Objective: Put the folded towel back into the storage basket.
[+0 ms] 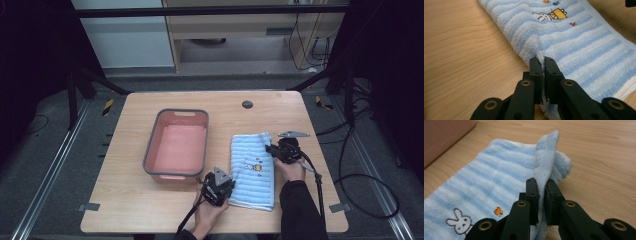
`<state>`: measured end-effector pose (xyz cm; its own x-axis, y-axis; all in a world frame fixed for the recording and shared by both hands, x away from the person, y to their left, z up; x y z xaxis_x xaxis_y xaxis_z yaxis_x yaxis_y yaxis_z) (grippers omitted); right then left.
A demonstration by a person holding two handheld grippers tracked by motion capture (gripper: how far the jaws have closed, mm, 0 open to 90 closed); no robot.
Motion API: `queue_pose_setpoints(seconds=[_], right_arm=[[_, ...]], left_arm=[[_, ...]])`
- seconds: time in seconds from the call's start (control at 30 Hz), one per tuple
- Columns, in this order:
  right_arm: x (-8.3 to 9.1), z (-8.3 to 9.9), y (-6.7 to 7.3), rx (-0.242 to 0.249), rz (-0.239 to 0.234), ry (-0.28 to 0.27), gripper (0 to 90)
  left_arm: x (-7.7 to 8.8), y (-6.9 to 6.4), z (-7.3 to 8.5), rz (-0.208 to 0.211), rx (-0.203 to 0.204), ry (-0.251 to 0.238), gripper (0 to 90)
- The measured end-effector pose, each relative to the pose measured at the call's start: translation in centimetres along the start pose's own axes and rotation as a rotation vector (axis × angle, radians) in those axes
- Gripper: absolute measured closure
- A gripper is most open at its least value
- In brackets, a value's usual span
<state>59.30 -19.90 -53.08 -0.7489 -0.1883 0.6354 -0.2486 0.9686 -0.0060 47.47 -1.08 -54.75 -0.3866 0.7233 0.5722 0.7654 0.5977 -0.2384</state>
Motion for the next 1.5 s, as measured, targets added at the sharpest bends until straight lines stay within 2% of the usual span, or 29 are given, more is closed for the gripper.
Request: queue_pose_setpoints(seconds=[0.27,0.53,0.83,0.87,1.03,1.2,1.5], right_arm=[[1.9,-1.5,0.3,0.023,-0.007,-0.063,83.2],[3.6,-2.6,0.4,0.017,-0.005,-0.096,83.3],[5.1,-3.9,0.9,0.036,0.001,-0.143,83.4],[5.3,-4.0,0.9,0.038,-0.001,-0.148,83.4],[6.1,-4.7,1.1,0.033,-0.005,-0.171,83.5],[7.2,-5.6,1.3,0.051,-0.003,-0.200,83.5],[8.5,-7.3,2.4,0.050,-0.013,-0.249,83.7]], left_arm=[[1.5,-0.4,-1.1,0.019,-0.011,-0.034,85.9],[2.7,-1.0,-2.3,0.025,-0.039,-0.059,86.0],[4.2,-1.3,-3.4,0.032,-0.052,-0.091,85.9],[4.3,-1.4,-3.5,0.043,-0.046,-0.100,86.0],[5.1,-1.4,-4.2,0.030,-0.063,-0.117,85.9],[5.9,-1.8,-4.8,0.033,-0.080,-0.128,86.0],[7.8,-1.9,-6.3,0.022,-0.105,-0.166,86.0]])
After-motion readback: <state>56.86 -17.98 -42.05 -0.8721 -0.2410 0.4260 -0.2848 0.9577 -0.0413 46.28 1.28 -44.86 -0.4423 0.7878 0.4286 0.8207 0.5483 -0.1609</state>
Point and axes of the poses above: each handheld gripper's, and its own axes: x roughly backward along the jaws, z roughly out of its underside, y roughly to its left, the point moved 8 cm from there along -x, roughly forward along the jaws, and after that the axes turned 14 degrees about z, right-handed, at the moved point
